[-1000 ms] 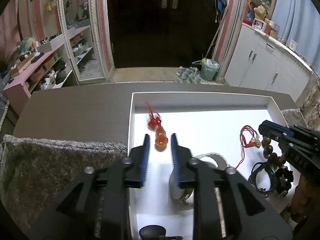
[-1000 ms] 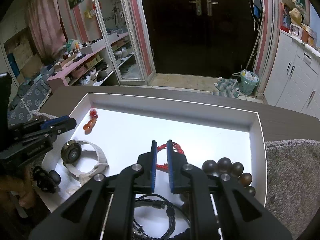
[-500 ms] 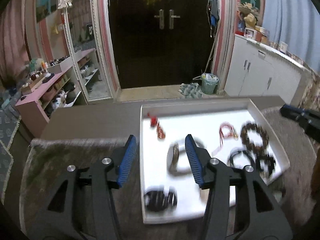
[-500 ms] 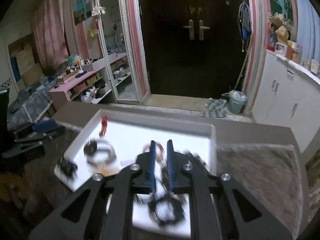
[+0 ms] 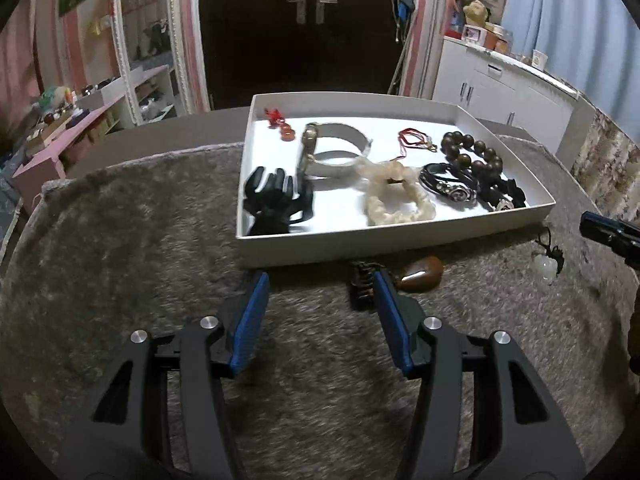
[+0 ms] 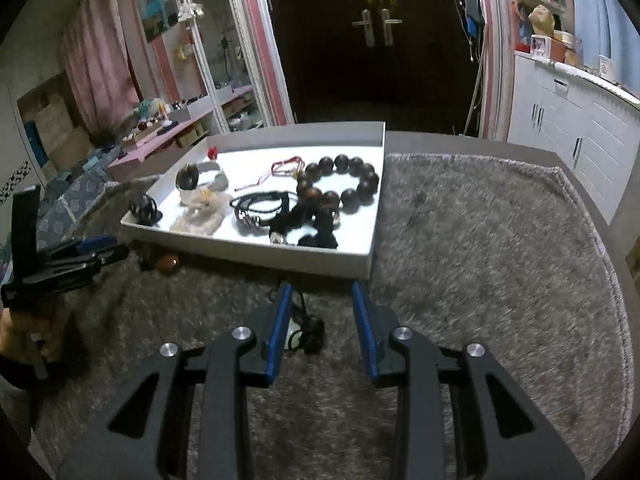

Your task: Organize jewelry

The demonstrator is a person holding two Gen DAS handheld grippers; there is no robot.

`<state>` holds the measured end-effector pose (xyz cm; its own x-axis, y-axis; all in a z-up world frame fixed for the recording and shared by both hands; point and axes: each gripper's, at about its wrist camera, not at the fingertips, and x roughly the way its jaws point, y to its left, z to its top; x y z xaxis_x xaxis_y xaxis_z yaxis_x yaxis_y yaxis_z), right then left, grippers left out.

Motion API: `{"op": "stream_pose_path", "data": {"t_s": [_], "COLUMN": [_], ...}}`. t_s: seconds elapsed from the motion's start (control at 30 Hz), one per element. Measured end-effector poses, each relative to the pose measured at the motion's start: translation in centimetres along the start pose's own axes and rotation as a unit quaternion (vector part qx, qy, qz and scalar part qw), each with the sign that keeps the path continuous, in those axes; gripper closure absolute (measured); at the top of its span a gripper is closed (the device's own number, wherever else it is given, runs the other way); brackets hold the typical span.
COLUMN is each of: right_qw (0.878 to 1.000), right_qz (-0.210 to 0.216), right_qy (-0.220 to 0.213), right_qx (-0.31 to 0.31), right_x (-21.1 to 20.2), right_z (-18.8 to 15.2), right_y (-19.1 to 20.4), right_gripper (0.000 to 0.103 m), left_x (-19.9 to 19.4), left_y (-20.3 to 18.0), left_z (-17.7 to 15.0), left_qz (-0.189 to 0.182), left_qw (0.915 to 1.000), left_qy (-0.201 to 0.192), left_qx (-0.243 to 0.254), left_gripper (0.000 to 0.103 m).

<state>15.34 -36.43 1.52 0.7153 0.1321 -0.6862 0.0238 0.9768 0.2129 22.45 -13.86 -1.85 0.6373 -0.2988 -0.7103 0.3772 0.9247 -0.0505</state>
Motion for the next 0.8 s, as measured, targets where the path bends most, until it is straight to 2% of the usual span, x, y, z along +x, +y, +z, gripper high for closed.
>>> {"op": "stream_pose_path", "data": {"t_s": [0.33,0.4,0.43,0.5,0.53,0.73,0.8], "right_qw": [0.999,0.998,0.998,0.999,0.999,1.000,1.000], "right_qz": [-0.001,-0.004,-0.005,-0.005,-0.004,-0.003,-0.002], "right_qy": [0.036,0.043,0.049,0.046,0.046,0.028,0.027], "right_qx": [-0.040,-0.039,-0.035,-0.029,-0.027,-0.008,-0.010], "right_x": [4.3,5.2,5.5,5.5,5.5,4.8,4.8], "right_z": [-0.4,-0.6,-0.6,-0.5,-0.5,-0.5,-0.5], "right_y": [2.4,2.4,2.2,1.9,1.8,1.1,1.2], "right_gripper": [0.071,0.071,0.073,0.091,0.095,0.096,0.096], "left_x": [2.3,2.5,2.6,3.0,3.0,3.1,3.2], "left_y": [-1.0,-1.0,-1.1,-1.3,-1.4,-1.9,-2.0], "left_z": [0.0,0.1,0.1,0.2,0.2,0.1,0.2], "left_qz": [-0.017,-0.018,-0.019,-0.020,-0.020,-0.027,-0.031], "left_qw": [0.9995,0.9994,0.9994,0.9992,0.9992,0.9987,0.9985], "left_qy": [0.027,0.028,0.029,0.034,0.034,0.038,0.039], "left_qx": [0.002,-0.001,0.001,0.004,0.006,0.021,0.024], "left_gripper": [0.045,0.042,0.042,0.042,0.042,0.053,0.062]}}
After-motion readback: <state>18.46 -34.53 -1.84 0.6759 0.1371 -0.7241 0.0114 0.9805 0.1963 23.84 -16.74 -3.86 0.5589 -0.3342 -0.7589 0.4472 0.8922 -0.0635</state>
